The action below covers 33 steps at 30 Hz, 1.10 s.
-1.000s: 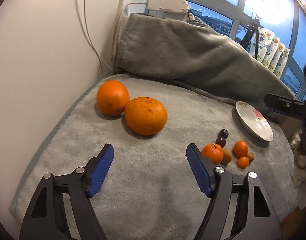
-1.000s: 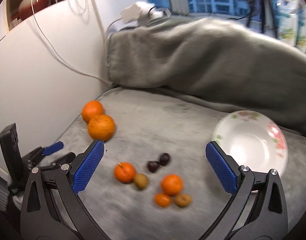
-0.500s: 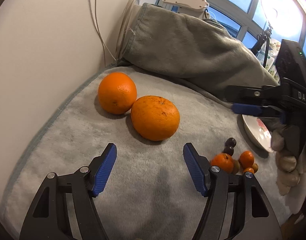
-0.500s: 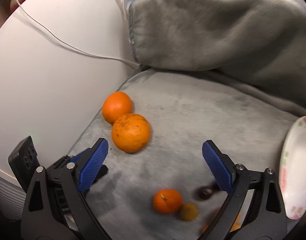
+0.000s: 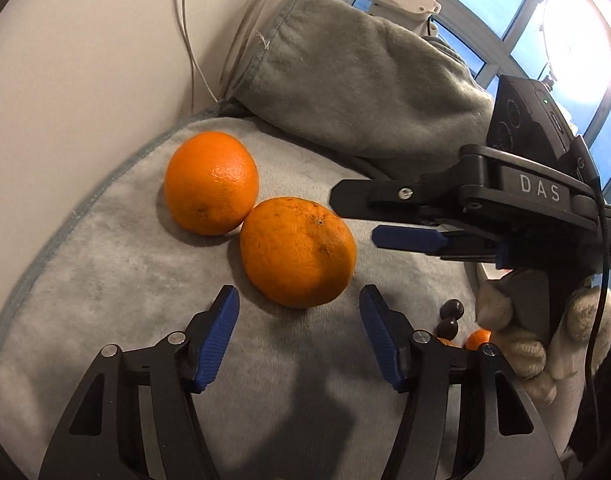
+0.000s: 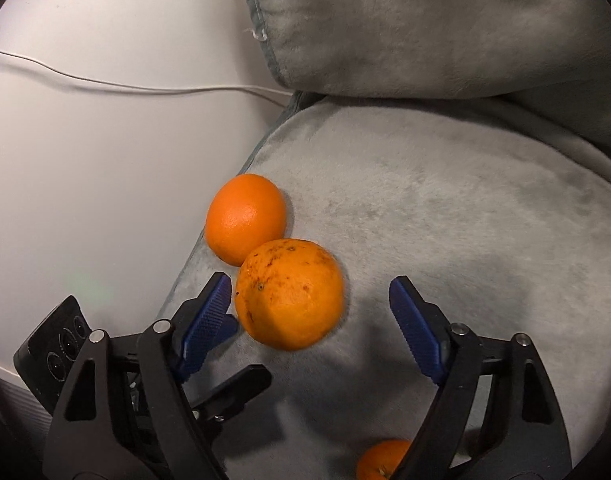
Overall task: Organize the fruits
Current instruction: 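Move the left tool toward the large orange and close around it, then lift the large orange with the left tool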
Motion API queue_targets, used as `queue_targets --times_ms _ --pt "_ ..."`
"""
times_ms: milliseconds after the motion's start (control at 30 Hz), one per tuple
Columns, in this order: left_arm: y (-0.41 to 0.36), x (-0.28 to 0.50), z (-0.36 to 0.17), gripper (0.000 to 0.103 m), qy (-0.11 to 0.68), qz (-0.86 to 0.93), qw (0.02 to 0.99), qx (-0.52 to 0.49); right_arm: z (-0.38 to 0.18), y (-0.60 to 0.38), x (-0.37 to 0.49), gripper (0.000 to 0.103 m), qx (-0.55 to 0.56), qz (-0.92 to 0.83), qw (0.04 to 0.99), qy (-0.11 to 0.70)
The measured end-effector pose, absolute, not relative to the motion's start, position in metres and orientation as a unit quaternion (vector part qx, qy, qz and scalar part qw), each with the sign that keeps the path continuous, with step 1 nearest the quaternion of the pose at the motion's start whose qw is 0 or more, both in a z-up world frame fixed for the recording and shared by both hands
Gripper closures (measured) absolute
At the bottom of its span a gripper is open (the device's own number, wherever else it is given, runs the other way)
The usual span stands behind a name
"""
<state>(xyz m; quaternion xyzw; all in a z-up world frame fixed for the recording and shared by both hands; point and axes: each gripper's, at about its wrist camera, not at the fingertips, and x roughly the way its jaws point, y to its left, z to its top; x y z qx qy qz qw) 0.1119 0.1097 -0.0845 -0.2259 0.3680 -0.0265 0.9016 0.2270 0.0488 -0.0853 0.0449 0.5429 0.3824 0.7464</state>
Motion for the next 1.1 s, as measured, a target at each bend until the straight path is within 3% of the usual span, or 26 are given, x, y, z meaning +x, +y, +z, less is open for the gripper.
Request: queue_targets --times_ms 133,200,467,1100 --pt "0.110 0.116 -0.088 0.043 0.375 -0.032 0.897 -0.230 -0.094 0.060 0.230 0.022 0.049 0.387 0.737 0.552" --pt "0.112 0.118 -0.090 0.050 0.380 -0.034 0.894 -0.236 -0.098 0.064 0.230 0.026 0.049 0.387 0.734 0.555" --pt "0.113 0.120 -0.092 0.057 0.388 -0.042 0.889 -0.239 -0.103 0.079 0.225 0.033 0.047 0.395 0.724 0.563" --pt "0.098 0.116 -0.076 0.057 0.382 -0.044 0.897 -0.219 -0.080 0.062 0.209 0.034 0.068 0.382 0.733 0.559"
